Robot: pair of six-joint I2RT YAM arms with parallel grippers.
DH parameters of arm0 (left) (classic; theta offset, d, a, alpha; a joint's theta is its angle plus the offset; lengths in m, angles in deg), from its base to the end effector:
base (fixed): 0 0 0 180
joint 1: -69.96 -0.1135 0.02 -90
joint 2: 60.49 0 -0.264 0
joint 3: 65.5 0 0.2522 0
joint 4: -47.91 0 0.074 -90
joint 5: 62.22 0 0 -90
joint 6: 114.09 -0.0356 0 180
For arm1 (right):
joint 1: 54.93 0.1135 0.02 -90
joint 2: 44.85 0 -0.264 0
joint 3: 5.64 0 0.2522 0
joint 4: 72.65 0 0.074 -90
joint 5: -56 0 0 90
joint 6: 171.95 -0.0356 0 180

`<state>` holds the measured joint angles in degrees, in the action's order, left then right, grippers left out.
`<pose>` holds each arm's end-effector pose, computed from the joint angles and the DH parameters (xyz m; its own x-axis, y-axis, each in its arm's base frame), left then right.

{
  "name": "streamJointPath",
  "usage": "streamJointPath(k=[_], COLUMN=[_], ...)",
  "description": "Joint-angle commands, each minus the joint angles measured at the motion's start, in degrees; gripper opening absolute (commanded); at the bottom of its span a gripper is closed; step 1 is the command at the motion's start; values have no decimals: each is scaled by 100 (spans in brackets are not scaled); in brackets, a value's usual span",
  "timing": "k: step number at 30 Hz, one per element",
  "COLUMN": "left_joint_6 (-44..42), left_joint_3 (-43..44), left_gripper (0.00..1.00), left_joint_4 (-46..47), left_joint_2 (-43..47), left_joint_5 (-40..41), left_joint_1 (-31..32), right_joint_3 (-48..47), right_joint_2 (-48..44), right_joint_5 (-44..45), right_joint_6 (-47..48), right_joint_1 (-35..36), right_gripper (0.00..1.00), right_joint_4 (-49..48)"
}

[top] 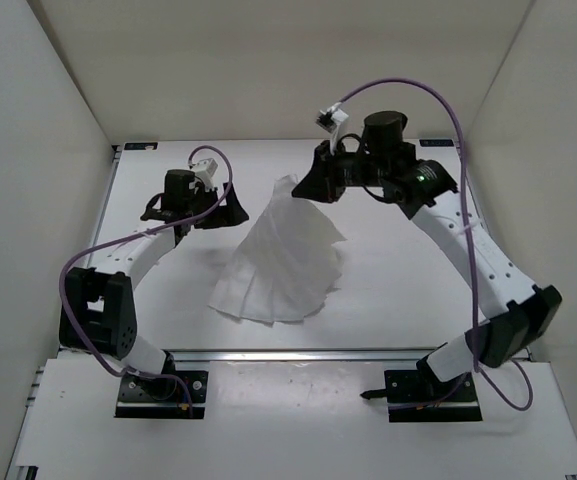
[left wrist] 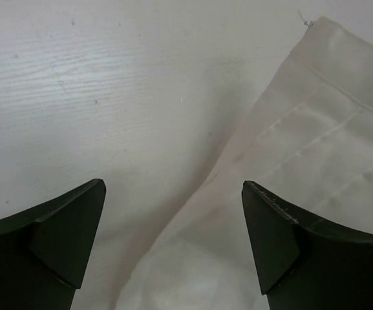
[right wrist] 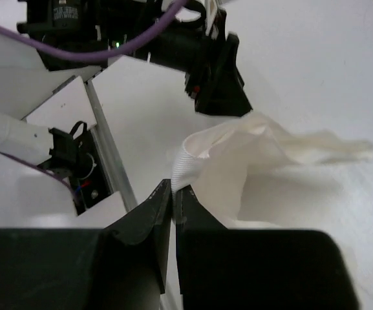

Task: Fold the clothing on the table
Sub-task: Flatten the skirt out

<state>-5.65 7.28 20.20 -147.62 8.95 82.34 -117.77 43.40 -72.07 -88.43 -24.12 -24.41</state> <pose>0.3209 -0.0822 0.2425 -0.7590 -0.1399 -0.6359 0.2076 0.8737 -0.4400 0.2769 0.1907 0.4374 -0.4519 -0.1661 -0.8764 -0.8400 0.4098 0.3555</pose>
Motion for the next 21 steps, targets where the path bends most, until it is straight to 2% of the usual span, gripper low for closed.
streamJointPath(k=[1,3,7,10,13,18,21], left_joint_6=[-288,-411,-507,-525,-578,-840,-1148], left_joint_3=[-303,-304,-453,-593,-647,-532,-322], left_gripper=[98,99,99,98,99,99,99], left_joint_4=[736,763,684,640,648,683,710], left_joint_2=[451,574,811,864,777,303,-119], left_joint_5=[-727,-552,-481,-411,-551,-640,-342], left_joint_1=[-61,89,308,440,633,1326,1844], right_joint_3=[597,1771,3637,4938,5388,5512,5644], right_joint_2=[-667,-1342,-2275,-2505,-2243,-1864,-1627], right_joint_5=[-176,-44,27,412,774,1345,1144], right_joint_6=[-283,-450,-670,-399,-179,-230,-319], right_joint_1=[-136,-460,-1901,-2779,-3246,-2897,-3001], right_gripper=[0,0,1,0,0,0,0], right_joint_4=[59,85,365,682,849,499,227])
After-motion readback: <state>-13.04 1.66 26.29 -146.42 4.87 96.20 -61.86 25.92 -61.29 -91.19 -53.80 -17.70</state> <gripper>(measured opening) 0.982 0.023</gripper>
